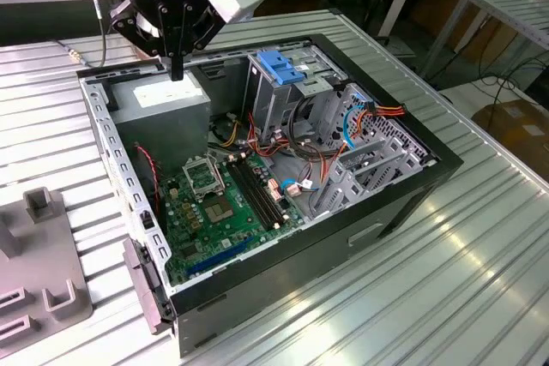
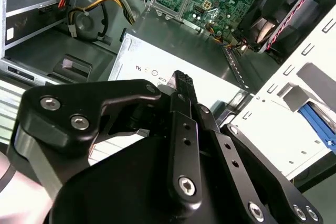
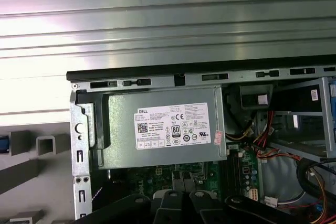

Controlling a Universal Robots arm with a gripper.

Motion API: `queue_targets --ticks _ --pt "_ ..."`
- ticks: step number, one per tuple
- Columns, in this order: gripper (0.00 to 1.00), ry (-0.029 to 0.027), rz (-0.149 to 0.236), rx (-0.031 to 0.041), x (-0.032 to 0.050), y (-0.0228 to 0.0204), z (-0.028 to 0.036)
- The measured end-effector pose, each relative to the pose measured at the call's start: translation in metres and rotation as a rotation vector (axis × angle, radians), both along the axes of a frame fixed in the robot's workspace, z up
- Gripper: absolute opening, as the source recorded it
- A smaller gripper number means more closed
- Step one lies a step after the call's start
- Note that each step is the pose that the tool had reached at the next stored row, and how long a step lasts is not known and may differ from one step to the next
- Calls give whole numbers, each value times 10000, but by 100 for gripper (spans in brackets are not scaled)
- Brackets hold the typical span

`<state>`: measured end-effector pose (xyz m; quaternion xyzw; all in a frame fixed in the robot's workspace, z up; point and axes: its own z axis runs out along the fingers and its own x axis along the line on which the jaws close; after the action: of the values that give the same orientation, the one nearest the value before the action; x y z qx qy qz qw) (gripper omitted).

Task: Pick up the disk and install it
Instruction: 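Reach for the disk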

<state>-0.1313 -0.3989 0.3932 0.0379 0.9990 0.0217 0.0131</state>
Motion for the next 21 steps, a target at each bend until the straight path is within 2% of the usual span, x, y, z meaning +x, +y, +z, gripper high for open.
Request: queue_targets --ticks 21 --pt "10 0 0 0 -161 0 -2"
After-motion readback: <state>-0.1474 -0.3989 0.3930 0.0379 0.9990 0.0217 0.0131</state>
